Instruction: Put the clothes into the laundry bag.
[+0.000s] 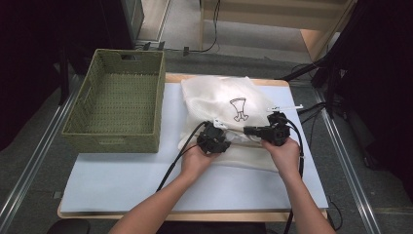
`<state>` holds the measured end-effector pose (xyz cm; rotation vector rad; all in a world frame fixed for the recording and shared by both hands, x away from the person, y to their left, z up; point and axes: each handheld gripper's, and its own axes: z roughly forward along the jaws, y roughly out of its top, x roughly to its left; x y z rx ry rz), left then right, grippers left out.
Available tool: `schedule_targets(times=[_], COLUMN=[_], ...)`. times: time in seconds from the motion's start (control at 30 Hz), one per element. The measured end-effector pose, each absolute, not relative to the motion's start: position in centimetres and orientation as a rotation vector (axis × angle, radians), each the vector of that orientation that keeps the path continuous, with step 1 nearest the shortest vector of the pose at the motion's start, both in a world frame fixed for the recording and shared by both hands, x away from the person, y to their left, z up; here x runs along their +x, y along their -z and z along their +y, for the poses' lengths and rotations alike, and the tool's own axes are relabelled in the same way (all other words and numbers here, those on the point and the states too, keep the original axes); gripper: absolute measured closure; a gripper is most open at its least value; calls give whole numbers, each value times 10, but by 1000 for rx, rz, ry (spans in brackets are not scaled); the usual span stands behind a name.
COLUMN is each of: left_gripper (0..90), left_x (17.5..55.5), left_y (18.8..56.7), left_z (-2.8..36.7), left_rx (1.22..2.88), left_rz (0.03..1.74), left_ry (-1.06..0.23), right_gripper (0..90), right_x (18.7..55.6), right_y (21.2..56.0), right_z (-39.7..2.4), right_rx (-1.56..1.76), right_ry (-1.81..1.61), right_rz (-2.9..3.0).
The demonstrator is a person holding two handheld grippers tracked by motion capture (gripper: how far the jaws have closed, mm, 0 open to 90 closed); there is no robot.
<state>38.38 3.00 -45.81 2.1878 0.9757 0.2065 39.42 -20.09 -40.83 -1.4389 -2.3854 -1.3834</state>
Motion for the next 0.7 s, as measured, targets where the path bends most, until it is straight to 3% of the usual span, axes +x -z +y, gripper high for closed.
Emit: schedule_targets(times=[0.17,0.23,0.37,0.47,0.7], left_gripper=[560,565,695,862,900], left_x=[388,386,380,377,367], left_y=[466,467,466,466,446], left_z=[33,34,34,33,43], left_rx=[2243,2239,2272,2304,2195], left_rz=[938,925,882,839,830], left_ry=[-197,-206,-200,-179,-43], right_gripper=[892,892,892,892,890], right_x=[394,394,394,394,387], right_y=[409,409,408,408,396], right_z=[-201,-201,-201,-201,-198], right_rx=[-1433,-1432,-1435,-1433,-1382], right_ry=[1379,1378,1380,1380,1396], right_rz=[-2389,-2389,-2388,-2389,-2420])
